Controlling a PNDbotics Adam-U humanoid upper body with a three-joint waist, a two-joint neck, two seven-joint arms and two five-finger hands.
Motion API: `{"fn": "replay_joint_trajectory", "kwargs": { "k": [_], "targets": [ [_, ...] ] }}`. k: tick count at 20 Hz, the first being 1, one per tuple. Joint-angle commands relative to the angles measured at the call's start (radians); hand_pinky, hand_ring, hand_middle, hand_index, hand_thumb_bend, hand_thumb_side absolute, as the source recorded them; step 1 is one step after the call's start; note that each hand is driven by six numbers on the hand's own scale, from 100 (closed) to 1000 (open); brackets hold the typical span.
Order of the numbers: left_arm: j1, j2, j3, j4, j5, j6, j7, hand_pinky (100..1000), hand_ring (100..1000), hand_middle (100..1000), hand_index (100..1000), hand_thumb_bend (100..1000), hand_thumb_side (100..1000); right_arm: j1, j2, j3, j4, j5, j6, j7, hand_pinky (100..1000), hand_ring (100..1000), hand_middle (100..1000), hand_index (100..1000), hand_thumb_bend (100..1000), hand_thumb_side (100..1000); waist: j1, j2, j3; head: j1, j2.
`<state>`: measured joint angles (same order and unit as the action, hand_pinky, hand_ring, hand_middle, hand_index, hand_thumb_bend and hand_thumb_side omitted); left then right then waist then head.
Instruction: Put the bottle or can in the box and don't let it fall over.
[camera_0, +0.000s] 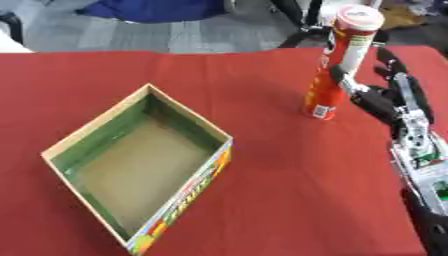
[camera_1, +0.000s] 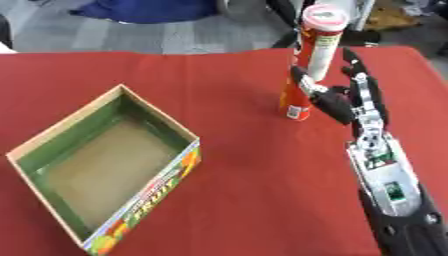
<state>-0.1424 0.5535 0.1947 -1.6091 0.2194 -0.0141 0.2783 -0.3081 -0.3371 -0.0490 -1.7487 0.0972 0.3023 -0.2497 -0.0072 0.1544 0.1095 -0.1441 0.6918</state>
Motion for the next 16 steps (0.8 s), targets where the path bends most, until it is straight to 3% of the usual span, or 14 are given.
{"fn": "replay_joint_trajectory", "kwargs": {
  "k": [1, 16],
  "targets": [
    [-0.012, 0.024, 0.008, -0.017, -0.004, -0.001, -0.003, 816, 861, 775, 797, 279, 854, -0.018, -0.017, -0.005, -0.019, -0.007, 0.001, -0.003, 828, 1000, 1000, 1000, 582, 495, 0.004, -0.007, 0.000, -0.004, -0.013],
    [-0.012, 0.017, 0.007, -0.018, -0.005, 0.000, -0.005, 817, 861, 775, 797, 275, 858, -0.058, -0.006, 0.008, 0.002, -0.020, -0.006, 0.020, 830, 1000, 1000, 1000, 578, 534, 0.006, 0.004, 0.003, -0.012, -0.026]
  ]
}}
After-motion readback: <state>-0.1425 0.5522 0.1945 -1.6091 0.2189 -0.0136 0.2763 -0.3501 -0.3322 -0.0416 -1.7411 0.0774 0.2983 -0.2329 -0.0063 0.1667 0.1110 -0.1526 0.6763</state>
